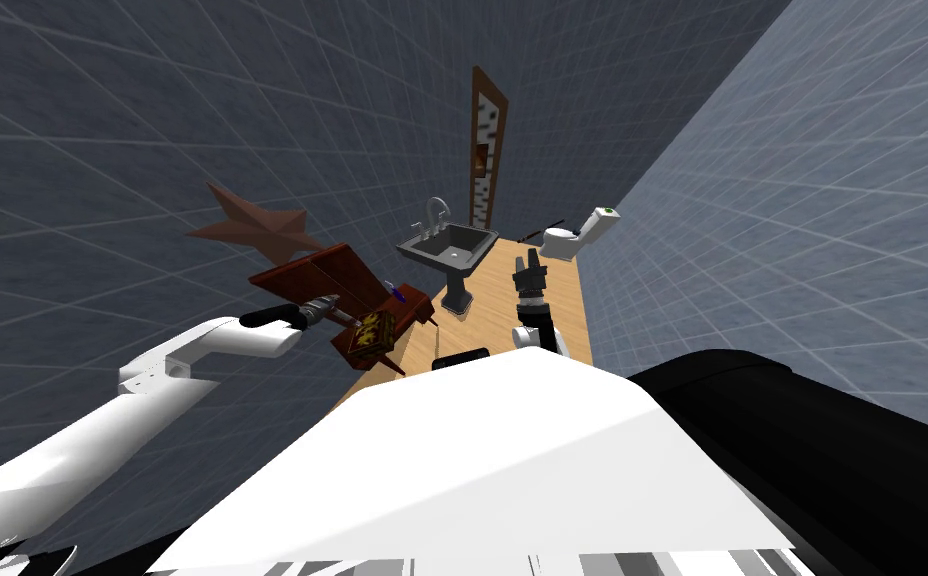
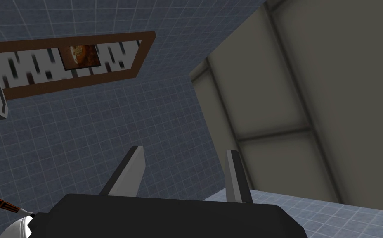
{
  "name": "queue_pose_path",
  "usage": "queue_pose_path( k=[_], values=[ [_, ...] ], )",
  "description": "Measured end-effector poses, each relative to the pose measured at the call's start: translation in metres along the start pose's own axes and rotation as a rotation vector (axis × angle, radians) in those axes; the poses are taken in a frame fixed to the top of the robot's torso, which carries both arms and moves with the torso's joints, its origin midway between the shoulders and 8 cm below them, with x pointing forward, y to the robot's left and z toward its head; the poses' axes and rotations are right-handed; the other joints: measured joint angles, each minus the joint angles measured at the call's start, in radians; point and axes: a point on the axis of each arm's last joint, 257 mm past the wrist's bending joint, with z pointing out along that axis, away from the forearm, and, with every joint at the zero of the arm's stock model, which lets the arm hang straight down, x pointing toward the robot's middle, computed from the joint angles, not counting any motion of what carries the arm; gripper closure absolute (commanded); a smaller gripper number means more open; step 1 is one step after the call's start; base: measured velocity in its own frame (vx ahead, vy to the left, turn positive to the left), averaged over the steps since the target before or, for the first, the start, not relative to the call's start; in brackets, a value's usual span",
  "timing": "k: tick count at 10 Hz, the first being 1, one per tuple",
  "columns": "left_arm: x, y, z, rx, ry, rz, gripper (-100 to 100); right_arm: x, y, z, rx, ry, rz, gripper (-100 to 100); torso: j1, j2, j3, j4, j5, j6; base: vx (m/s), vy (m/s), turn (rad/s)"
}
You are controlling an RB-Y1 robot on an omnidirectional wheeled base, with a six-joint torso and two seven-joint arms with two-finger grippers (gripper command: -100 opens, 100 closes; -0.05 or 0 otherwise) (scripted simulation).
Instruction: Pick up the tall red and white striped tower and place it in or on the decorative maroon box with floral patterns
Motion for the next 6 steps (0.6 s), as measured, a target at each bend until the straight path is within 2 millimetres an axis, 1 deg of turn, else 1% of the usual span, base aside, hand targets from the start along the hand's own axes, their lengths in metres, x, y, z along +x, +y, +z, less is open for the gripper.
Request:
queue_pose_path(
  k=[2, 3, 4, 6],
  values=[
    [0.0, 0.0, 0.0, 0.0, 0.0, 0.0, -100, 0.0, 0.0, 0.0, 0.0, 0.0, 0.0, 0, 0.0, 0.0, 0.0, 0.0, 0.0, 0.0, 0.0, 0.0, 0.0],
    [0.0, 0.0, 0.0, 0.0, 0.0, 0.0, 0, 0.0, 0.0, 0.0, 0.0, 0.0, 0.0, 0, 0.0, 0.0, 0.0, 0.0, 0.0, 0.0, 0.0, 0.0, 0.0],
    [0.0, 0.0, 0.0, 0.0, 0.0, 0.0, -100, 0.0, 0.0, 0.0, 0.0, 0.0, 0.0, 0, 0.0, 0.0, 0.0, 0.0, 0.0, 0.0, 0.014, 0.011, 0.064],
    [-0.006, -0.01, -0.006, 0.009, 0.003, 0.003, -100, 0.0, 0.0, 0.0, 0.0, 0.0, 0.0, 0, 0.0, -0.001, 0.0, 0.0, 0.0, 0.0, 0.024, 0.016, 0.043]
  ],
)
